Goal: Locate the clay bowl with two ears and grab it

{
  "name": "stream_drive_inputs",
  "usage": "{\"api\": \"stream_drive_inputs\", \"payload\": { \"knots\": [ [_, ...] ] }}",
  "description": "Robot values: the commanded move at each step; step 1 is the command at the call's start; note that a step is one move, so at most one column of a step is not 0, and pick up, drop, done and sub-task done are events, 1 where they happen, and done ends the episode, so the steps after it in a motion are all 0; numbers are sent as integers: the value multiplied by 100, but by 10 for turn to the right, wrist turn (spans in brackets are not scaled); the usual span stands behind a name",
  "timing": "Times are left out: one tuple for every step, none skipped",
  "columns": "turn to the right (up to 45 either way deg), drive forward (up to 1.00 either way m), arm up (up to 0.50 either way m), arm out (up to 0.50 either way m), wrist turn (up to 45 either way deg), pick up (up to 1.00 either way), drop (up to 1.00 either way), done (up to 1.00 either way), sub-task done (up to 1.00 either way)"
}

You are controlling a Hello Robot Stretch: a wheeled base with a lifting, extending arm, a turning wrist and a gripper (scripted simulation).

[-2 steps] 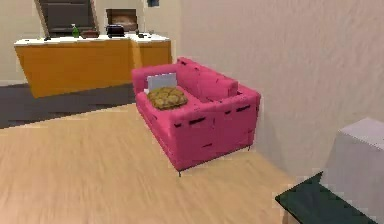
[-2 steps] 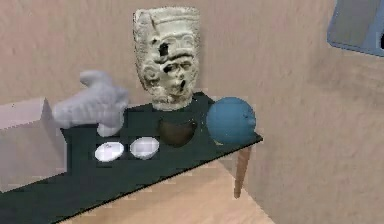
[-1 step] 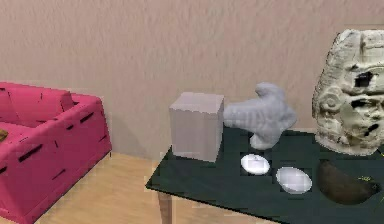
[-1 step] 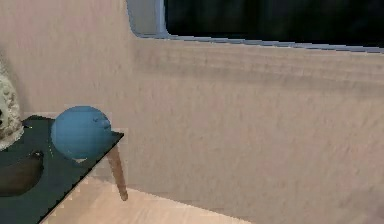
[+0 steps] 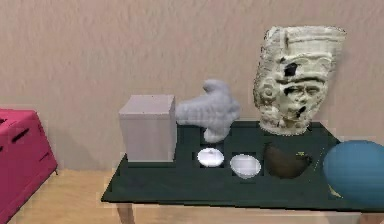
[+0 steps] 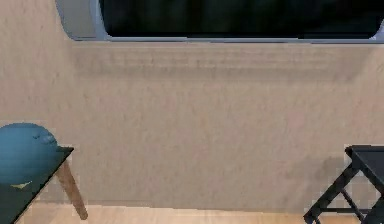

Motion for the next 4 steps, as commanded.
{"api": "stream_drive_inputs", "payload": {
  "knots": [
    [0, 45, 0, 0, 0, 0, 0, 0, 0],
    [-360, 0, 0, 0, 0, 0, 0, 0, 0],
    [0, 0, 50, 0, 0, 0, 0, 0, 0],
    [0, 0, 34, 0, 0, 0, 0, 0, 0]
  ]
}}
